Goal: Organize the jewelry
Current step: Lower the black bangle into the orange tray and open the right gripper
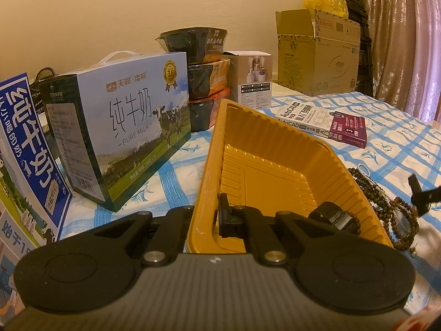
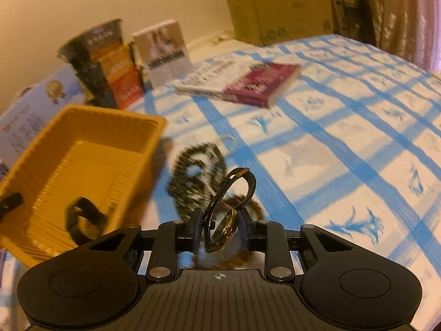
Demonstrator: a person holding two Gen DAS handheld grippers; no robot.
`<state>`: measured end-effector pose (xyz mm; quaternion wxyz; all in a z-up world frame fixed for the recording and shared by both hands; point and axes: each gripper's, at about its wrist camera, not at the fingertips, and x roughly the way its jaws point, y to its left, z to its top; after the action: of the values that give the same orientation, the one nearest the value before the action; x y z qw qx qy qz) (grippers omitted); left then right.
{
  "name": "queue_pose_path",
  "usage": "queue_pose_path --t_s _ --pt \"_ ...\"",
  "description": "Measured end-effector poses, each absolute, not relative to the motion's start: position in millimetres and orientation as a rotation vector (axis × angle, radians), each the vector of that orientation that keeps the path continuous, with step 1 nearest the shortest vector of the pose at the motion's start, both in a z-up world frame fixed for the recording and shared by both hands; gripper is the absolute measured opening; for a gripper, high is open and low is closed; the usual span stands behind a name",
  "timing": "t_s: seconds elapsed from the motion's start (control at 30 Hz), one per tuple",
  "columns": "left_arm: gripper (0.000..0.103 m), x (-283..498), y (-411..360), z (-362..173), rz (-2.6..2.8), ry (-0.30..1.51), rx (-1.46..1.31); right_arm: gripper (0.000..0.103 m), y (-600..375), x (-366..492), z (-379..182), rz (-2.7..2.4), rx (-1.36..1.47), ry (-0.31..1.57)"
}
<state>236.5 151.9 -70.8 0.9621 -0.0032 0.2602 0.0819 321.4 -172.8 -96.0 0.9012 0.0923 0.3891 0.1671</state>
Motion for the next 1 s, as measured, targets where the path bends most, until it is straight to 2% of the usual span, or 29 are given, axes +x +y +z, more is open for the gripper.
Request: queue_pose_path --t_s 0.43,1.0 --pt "0.005 237.5 152.3 -70.2 0.163 0.525 -0.009 0.027 -75.3 294.1 -49.7 0.746 0.133 0.700" --pt "0.005 242.1 154.1 -68.7 0.151 0.517 -0.001 0.028 -5.4 307.6 -94.7 0.770 -0.033 0.735"
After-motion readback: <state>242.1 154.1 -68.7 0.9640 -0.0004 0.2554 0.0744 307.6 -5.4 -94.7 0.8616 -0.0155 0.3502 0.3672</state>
